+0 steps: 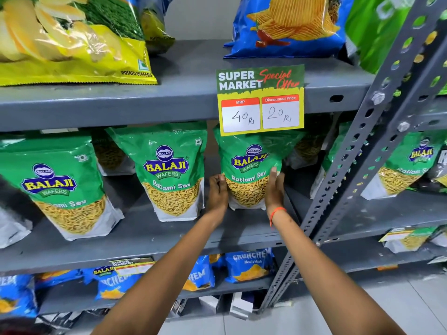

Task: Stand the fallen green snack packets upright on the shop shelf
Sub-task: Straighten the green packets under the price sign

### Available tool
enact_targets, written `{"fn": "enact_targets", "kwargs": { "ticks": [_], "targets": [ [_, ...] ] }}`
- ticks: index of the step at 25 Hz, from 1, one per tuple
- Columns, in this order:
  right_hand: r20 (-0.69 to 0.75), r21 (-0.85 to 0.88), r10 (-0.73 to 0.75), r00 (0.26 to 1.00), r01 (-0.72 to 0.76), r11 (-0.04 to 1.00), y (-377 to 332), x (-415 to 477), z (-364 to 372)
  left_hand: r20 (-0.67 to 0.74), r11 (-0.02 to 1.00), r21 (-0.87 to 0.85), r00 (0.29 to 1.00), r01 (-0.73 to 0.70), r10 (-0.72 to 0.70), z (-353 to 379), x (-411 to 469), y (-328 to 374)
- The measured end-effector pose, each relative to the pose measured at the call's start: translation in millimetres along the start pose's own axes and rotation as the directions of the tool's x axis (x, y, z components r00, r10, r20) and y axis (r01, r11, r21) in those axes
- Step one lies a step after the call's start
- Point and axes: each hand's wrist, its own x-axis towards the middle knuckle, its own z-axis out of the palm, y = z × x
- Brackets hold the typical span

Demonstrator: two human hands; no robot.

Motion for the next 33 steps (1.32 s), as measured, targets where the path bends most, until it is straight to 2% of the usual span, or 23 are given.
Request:
{"fn": "enact_targets", "kwargs": {
  "ticks": [5, 9, 13, 16, 22, 24, 26, 28, 31, 33],
  "targets": [
    [0.000, -0.037, 0.103, 0.995, -0.103, 0.994, 13, 1, -2, 0.027, 0.996, -0.051, 0.997, 0.075, -0.074, 4, -5, 5],
    [0.024, -0.084, 0.175, 0.984, -0.173, 0.981, 10, 3, -8, 0.047, 0.997, -0.059, 0.997, 0.057, -0.054, 7, -12, 3],
    [0.017, -0.036, 0.166, 0.986, -0.165, 0.986, 10, 3, -15, 0.067, 0.983, -0.126, 0.990, 0.130, -0.123, 11, -23, 17],
    [-0.012, 0.006, 0.161, 0.987, -0.161, 0.987, 10, 4, -19, 0.085, 0.983, -0.137, 0.991, 0.119, -0.108, 13, -33, 26],
    [0.024, -0.020, 0.158, 0.987, -0.158, 0.987, 10, 1, -18, 0.112, 0.984, -0.104, 0.984, 0.147, -0.135, 8, -32, 24],
    [-0.003, -0.039, 0.091, 0.996, -0.091, 0.995, 5, -4, -19, 0.109, 0.988, -0.085, 0.987, 0.131, -0.121, 8, -37, 27],
    [-0.075, -0.151, -0.085, 0.994, 0.073, 0.986, 2, -15, -17, 0.031, 0.999, 0.026, 0.999, 0.036, -0.037, 3, -39, 25],
    [-0.140, -0.261, -0.270, 0.953, 0.228, 0.938, 1, -29, -10, -0.071, 0.967, 0.187, 0.980, -0.172, 0.188, -8, -44, 24],
    [-0.141, -0.342, -0.516, 0.845, 0.448, 0.826, -4, -55, 16, -0.101, 0.788, 0.397, 0.831, -0.471, 0.547, -36, -52, 29],
    [-0.069, -0.351, -0.662, 0.747, 0.603, 0.717, -13, -74, 40, -0.098, 0.676, 0.521, 0.750, -0.521, 0.654, -64, -50, 31]
  ]
}}
